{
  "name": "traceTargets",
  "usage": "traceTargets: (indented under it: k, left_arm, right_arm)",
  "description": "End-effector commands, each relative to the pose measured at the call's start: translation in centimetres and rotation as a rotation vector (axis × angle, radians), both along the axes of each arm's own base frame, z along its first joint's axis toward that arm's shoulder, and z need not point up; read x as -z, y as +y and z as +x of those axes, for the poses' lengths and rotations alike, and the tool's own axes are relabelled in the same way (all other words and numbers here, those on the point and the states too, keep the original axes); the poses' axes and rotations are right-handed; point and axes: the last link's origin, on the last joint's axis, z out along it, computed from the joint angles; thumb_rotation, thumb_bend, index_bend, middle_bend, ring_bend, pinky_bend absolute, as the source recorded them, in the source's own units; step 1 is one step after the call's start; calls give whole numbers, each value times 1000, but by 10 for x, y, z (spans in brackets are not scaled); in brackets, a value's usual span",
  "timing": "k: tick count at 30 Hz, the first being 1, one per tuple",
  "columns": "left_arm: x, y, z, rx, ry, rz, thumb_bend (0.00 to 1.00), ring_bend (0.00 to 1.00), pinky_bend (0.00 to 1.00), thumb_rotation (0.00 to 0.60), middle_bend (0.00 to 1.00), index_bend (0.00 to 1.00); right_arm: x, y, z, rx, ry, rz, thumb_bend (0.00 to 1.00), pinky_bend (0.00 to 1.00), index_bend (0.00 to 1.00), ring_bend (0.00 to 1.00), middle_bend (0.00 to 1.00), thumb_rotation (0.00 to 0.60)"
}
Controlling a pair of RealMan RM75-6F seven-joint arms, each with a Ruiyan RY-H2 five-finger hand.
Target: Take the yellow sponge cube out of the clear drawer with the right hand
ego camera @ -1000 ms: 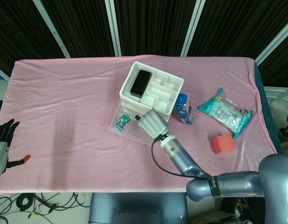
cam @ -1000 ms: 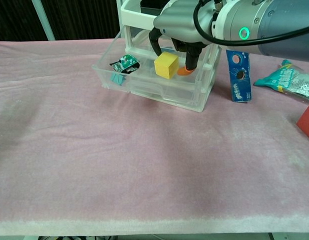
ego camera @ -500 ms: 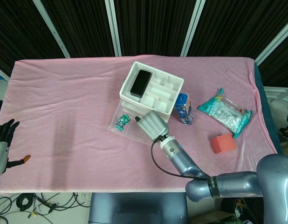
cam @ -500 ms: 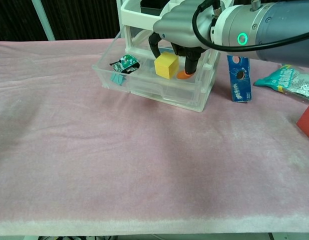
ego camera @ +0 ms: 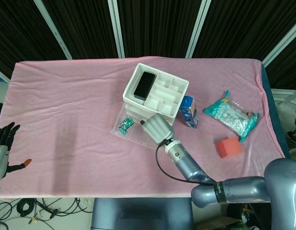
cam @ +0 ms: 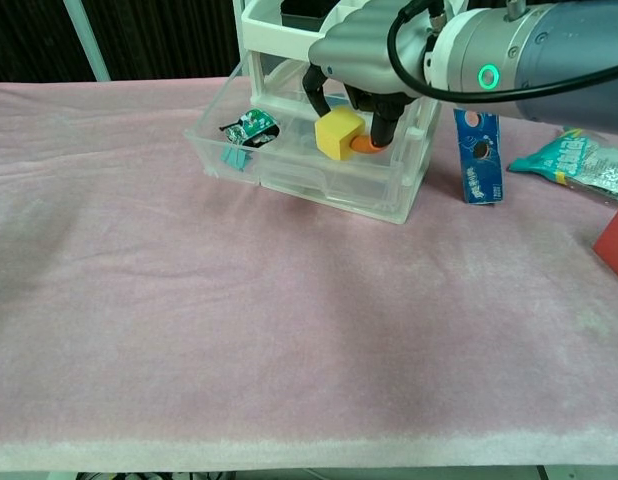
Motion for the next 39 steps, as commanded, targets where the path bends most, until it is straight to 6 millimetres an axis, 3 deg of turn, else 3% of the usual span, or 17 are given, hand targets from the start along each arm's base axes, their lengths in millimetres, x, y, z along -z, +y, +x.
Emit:
traceTargets:
  k: [1,10,15,20,25,30,33,37,39]
  left_arm:
    - [0,0,0,-1,-1,1,0,0,0,600,0,0]
    - [0,0,0,-1,1,1,0,0,0,600,0,0]
    - [0,-1,1,5,2,4,0,0,0,600,0,0]
    - [-1,-3,1,9,5,9,0,0,0,600,0,0]
    - [1,-6,3,20,14,4,0,0,0,600,0,0]
    - [2,-7,4,23,20,6,0,0,0,600,0,0]
    - [3,-8,4,27,27,4,0,0,0,600,0,0]
    - [6,-9,6,30,32,-2,0,0,0,600,0,0]
    - [7,-9,6,31,33,-3,0,0,0,600,0,0]
  right_arm:
    - [-5,2,2,-5,-15,-3,293,936,514,1000,1000,600]
    - [-49,6,20,-64,-85,-65,293,932,516,1000,1000,600]
    - [-91,7,22,-62,-155,-128,293,932,516,1000,1000,600]
    - [-138,15,8,-52,-188,-206,292,932,516,1000,1000,600]
    - [-187,29,-46,45,-201,-315,292,932,516,1000,1000,600]
    - [-214,47,-109,172,-194,-367,292,932,516,1000,1000,600]
    - [-214,60,-139,232,-194,-352,292,932,516,1000,1000,600]
    - [-195,80,-183,334,-188,-270,292,932,516,1000,1000,600]
    - [-183,85,-194,353,-177,-234,292,932,516,1000,1000,600]
